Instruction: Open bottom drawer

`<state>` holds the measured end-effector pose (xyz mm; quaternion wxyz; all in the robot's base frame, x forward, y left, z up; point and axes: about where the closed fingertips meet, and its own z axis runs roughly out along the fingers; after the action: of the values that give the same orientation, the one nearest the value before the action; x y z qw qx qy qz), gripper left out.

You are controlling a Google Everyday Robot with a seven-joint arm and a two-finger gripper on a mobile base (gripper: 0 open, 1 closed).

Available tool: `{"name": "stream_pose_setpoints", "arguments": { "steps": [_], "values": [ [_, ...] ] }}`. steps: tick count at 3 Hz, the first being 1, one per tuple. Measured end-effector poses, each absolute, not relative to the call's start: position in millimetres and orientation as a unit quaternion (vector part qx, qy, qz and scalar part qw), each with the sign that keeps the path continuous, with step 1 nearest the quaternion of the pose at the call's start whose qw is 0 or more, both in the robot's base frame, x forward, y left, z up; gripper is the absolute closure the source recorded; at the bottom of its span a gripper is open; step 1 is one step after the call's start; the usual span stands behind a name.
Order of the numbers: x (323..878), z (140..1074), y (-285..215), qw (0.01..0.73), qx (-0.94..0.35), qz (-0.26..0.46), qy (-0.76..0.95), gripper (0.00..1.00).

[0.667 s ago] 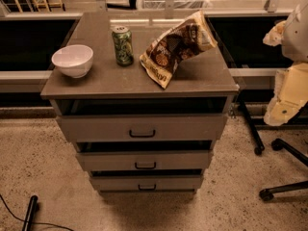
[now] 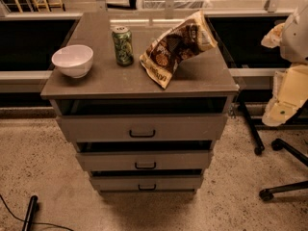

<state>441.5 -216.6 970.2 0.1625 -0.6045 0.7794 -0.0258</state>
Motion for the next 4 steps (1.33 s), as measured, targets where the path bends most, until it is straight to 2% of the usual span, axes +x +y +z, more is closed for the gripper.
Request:
{"name": "stream_pose_setpoints", "arguments": {
  "steps": [1, 2, 4],
  "values": [
    [445, 897, -210, 0.17, -0.62, 0.049, 0.765, 0.0],
    [434, 809, -184, 0.214, -0.608, 0.15, 0.75, 0.0],
    [444, 800, -176, 0.24, -0.596, 0.152, 0.751, 0.0]
  ]
}}
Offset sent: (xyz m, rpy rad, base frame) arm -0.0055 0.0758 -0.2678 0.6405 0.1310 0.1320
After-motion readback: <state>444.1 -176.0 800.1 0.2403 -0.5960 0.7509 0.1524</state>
